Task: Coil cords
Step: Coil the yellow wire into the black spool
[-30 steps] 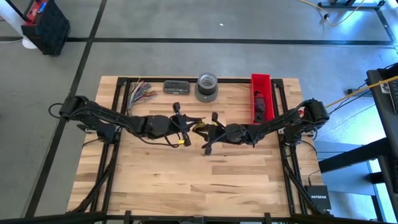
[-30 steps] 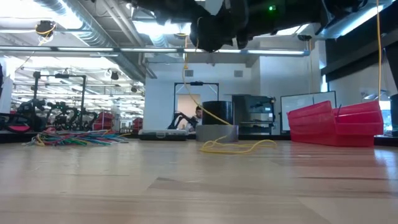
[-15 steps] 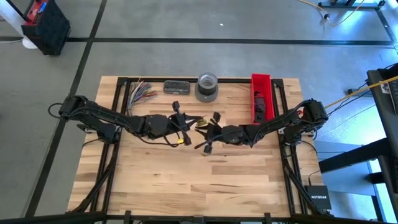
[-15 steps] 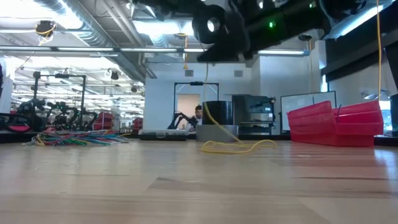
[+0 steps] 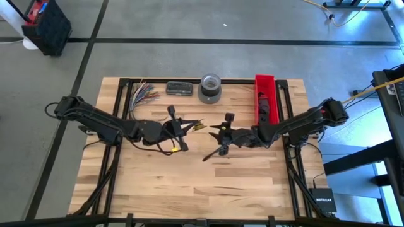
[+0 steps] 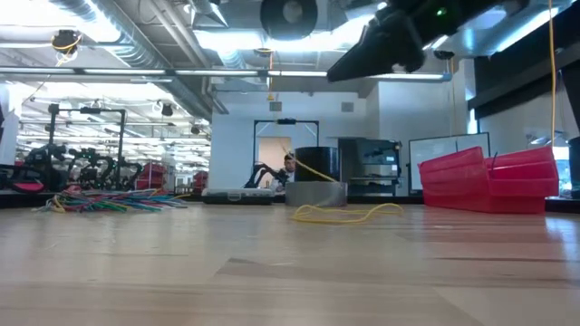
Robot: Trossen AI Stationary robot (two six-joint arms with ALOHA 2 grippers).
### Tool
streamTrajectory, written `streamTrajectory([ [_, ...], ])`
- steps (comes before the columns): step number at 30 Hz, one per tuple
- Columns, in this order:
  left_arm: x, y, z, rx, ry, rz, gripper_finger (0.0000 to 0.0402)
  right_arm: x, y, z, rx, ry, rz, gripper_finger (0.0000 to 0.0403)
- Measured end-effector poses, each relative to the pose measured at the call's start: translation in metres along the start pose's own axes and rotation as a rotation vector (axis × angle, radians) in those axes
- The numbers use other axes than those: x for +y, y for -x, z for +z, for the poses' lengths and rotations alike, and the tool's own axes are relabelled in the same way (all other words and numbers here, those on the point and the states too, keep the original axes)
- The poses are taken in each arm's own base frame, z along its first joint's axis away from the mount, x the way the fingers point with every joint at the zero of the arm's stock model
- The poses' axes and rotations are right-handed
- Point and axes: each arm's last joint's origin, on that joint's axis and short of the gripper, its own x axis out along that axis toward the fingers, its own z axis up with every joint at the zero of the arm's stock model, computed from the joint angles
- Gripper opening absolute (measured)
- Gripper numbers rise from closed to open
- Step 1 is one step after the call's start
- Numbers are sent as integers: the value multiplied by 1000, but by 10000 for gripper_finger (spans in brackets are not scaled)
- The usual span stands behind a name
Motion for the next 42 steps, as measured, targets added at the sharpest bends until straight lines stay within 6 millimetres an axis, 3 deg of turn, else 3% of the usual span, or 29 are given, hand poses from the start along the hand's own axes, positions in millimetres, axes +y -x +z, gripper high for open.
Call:
streamTrajectory([
  [3,-2,2,0,-2,-5,-10,1,1,1,0,-16,-18,89,134],
  [7,-2,2,1,-3,-4,-9,1,2,-18,-7,-80,-56,223,133],
  [14,-2,2,0,0,-9,-9,1,3,-65,-32,-78,-109,157,133],
  [19,-3,2,-1,9,-15,-11,1,13,-80,-36,-115,-132,163,133],
  [27,-3,2,-1,7,-11,-11,1,13,-84,-31,-120,-152,136,121],
  [34,-3,2,-1,6,-10,-11,1,12,-84,-32,-104,-150,102,14],
  [42,-6,5,-1,14,-38,-22,1,1,-75,-28,-34,-87,-28,8],
])
